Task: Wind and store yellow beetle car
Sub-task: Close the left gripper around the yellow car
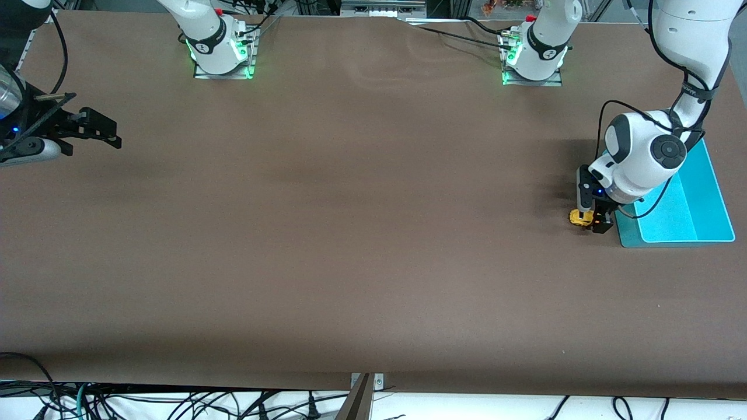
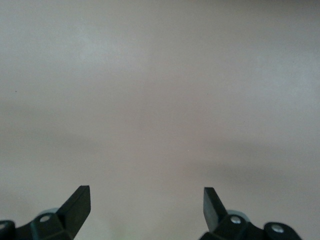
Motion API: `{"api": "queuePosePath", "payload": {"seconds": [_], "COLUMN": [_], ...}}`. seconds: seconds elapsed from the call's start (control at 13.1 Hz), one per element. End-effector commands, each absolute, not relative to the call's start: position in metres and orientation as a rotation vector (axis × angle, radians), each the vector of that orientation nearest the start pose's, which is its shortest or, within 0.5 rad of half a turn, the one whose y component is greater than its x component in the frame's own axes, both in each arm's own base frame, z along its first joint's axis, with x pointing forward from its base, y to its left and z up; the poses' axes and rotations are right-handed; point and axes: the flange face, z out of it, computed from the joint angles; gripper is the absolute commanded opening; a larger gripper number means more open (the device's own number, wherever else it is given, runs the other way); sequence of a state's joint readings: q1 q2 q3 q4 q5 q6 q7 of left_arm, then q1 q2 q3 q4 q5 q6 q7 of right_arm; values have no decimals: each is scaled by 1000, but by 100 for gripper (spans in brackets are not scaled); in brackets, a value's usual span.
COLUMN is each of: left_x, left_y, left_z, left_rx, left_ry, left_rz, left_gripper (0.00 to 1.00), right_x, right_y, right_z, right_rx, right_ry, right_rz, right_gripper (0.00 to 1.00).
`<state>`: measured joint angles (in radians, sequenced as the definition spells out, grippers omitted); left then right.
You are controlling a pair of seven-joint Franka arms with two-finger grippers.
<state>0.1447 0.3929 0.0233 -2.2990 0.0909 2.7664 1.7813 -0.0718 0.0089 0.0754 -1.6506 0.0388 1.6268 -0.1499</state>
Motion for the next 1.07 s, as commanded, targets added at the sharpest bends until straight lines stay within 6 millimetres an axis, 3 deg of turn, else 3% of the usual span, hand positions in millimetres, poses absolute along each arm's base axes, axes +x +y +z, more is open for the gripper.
{"api": "queuePosePath", "payload": {"seconds": [0.0, 0.08, 0.23, 0.76, 0.99], "left_x": [526, 526, 527, 544, 555], "left_y": [88, 88, 86, 49, 32], "left_z": [181, 181, 184, 229, 273], "left_rx": [-1991, -1991, -1984, -2049, -2121], "left_ry": [2305, 2305, 2307, 2356, 2372], "left_rz": [-13, -13, -17, -22, -28], "left_gripper": [74, 50, 24, 20, 20], "right_x": [562, 562, 562, 564, 567], "right_y": [8, 8, 9, 12, 12], "right_z": [598, 597, 597, 592, 587], "right_rx": [-3101, -3102, -3101, -3099, -3097], "right_ry": [-229, -232, -234, -241, -240], "right_rz": [33, 37, 37, 52, 63], "right_gripper": [100, 100, 100, 100, 100]}}
